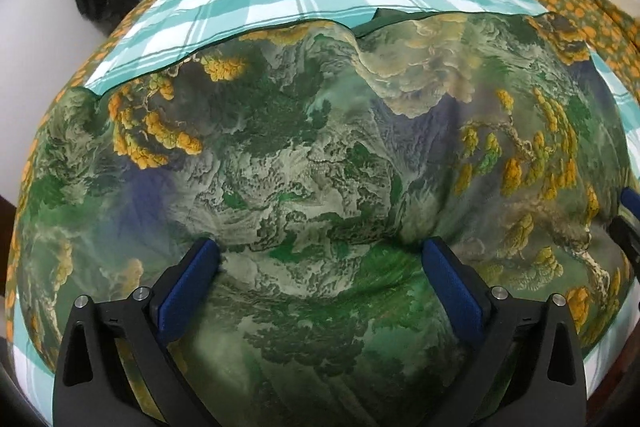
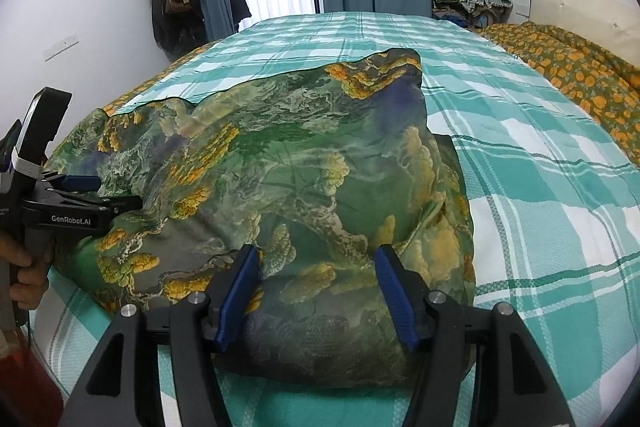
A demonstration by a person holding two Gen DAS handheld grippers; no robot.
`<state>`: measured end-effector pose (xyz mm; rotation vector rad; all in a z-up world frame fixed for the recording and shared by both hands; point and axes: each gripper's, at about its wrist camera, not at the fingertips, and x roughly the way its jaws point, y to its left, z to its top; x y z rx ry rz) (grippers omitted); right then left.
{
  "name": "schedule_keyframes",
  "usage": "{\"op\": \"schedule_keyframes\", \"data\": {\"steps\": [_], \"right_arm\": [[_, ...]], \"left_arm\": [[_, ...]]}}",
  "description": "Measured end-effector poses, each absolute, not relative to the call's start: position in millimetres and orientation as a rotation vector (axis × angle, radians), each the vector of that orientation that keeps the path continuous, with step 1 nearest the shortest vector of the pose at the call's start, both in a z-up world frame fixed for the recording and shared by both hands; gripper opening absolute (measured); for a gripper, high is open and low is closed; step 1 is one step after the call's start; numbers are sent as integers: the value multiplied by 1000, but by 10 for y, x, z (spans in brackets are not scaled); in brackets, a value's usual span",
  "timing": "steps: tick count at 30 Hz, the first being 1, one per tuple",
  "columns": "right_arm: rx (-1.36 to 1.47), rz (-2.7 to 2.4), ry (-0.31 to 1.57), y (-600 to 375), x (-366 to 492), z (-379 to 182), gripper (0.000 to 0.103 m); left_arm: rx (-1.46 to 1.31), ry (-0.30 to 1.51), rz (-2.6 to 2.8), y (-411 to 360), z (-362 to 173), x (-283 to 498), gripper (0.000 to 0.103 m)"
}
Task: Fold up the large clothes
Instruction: 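Press the folded green jacket bundle flat with both open tools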
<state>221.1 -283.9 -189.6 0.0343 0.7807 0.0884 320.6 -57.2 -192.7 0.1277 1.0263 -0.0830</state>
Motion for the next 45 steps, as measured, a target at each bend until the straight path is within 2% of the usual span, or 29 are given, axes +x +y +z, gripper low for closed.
{"op": "schedule_keyframes", "data": {"steps": [13, 22, 30, 45], "right_arm": [[33, 88, 775, -2821, 2174, -1906, 62], [95, 81, 810, -2927, 1838, -1671, 62], [84, 71, 839, -2954, 1796, -1795, 70], [110, 90, 839, -3031, 1766, -1775, 70]], "left_arm": [[121, 1023, -73, -565, -1906, 3181, 101], [82, 1002, -134, -483, -1704, 2659, 100], [102, 1055, -135, -531, -1860, 2732, 102], [112, 1056, -134, -511, -1818, 2682, 102]]}}
